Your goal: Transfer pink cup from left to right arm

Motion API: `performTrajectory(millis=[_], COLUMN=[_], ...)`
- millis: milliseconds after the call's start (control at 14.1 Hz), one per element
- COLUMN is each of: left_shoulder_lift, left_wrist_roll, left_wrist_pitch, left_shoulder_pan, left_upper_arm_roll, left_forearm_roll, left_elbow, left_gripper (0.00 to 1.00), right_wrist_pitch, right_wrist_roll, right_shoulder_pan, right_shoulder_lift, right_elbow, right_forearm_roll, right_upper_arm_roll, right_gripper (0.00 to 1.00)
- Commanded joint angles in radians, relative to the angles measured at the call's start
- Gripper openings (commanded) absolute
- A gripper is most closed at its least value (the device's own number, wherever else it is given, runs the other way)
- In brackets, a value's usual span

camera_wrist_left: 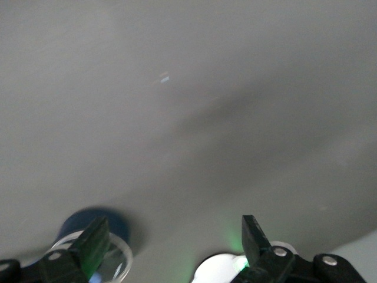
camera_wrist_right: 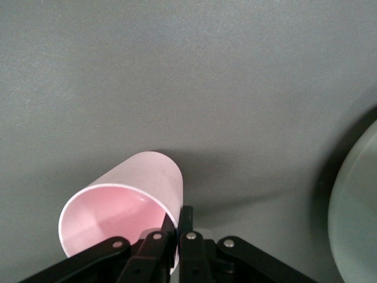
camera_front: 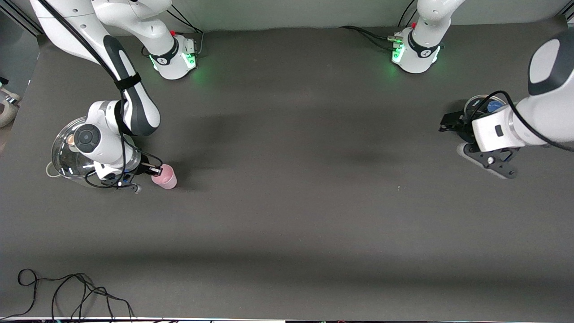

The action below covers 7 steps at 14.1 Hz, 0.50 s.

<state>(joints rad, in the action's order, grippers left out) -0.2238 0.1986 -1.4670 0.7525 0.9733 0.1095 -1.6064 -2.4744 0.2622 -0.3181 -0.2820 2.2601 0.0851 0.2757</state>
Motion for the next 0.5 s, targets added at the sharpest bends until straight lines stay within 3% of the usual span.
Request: performTrajectory(millis=[0,71,142,213,426], left_shoulder_lift=[0.080,0.080,0.080,0.086,0.113], left_wrist_roll=[-0.131,-0.140,-0.146,-0.148,-0.185], left_wrist_pitch=[0.034,0.046,0.048,0.034,-0.021], left_shoulder_pan=[0.001,0.016,0.048,0.068,0.111], left_upper_arm_roll=[-0.019,-0.024,-0.022,-0.021,-0.019], left_forearm_roll=[0.059,0.059,0.055,0.055,0.035], left_elbow=[-0.003,-0.001,-0.001,-0.003,-0.015], left_gripper=[1.00,1.00,1.00,1.00,1.00], right_wrist_pitch=[-0.012,-0.012,-0.012,-0.012,0.002], right_wrist_roll=[-0.028,-0.029,-0.038,-0.046,-0.051], right_shoulder_pan=[-0.012,-0.012,-0.013,-0.013,-0.015], right_shoulder_lift=[-0.019,-0.014,-0.008,0.000,0.044], right_elbow=[-0.004,-0.004,-0.005,-0.004,-0.010], right_forearm_roll=[0.028,0.028,0.028,0.028,0.027], right_upper_arm_roll=[0.005,0.005,0.005,0.005,0.005], right_gripper=[0.00,0.00,0.36,0.96,0.99])
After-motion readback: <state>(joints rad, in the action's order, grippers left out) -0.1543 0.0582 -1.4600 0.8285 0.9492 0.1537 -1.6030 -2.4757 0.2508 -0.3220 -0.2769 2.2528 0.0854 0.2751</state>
